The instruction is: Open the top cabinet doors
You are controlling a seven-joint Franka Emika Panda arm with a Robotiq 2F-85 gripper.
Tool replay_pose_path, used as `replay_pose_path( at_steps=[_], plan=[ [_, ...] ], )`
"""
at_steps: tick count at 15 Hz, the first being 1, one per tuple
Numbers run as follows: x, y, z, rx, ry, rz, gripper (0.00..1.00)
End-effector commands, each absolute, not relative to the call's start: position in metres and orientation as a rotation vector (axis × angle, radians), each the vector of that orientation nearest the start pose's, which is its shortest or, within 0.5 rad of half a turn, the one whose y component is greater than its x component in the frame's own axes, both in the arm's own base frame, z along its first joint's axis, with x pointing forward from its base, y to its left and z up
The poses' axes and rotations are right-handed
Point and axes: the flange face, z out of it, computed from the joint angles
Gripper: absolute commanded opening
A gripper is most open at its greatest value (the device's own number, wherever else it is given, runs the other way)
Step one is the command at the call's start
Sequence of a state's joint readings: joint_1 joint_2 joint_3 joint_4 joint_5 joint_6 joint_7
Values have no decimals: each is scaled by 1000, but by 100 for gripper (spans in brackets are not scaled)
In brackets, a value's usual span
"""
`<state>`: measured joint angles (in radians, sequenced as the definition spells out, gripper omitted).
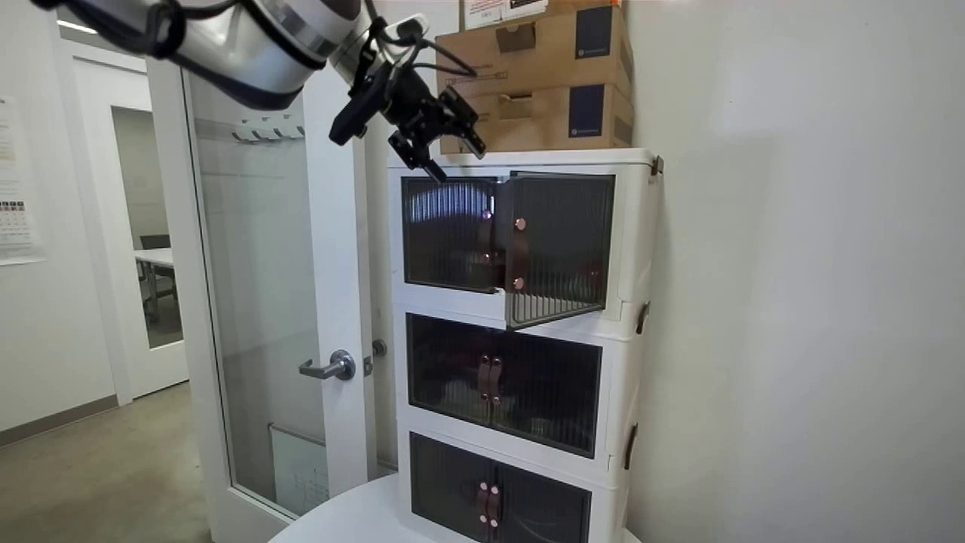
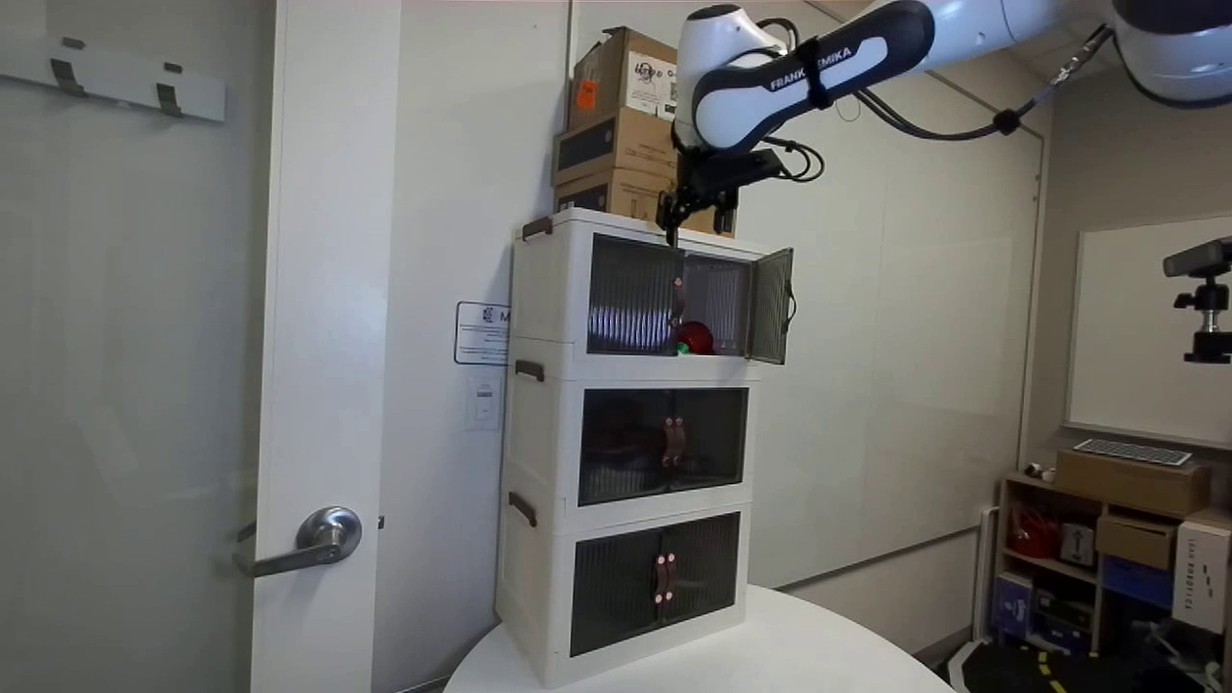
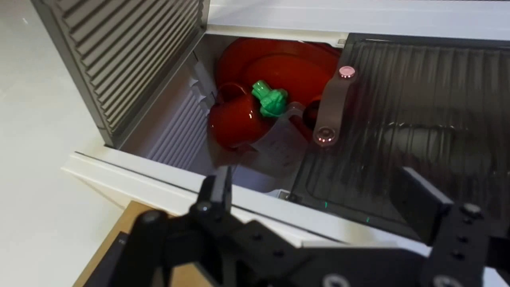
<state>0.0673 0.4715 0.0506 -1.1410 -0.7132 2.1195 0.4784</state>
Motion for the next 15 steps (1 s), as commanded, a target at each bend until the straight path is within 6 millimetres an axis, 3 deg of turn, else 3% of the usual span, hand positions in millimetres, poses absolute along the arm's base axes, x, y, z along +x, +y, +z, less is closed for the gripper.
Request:
replay_pose_path(
  at_steps=[1, 6, 10, 15],
  plan=[
    [738, 68, 579, -3551, 378, -1302, 100],
    [730, 97, 539, -3660, 687, -1276, 100],
    [726, 117, 518, -3556, 858, -1240, 100],
    [730, 122, 482, -3416, 1098, -1380, 100]
  ],
)
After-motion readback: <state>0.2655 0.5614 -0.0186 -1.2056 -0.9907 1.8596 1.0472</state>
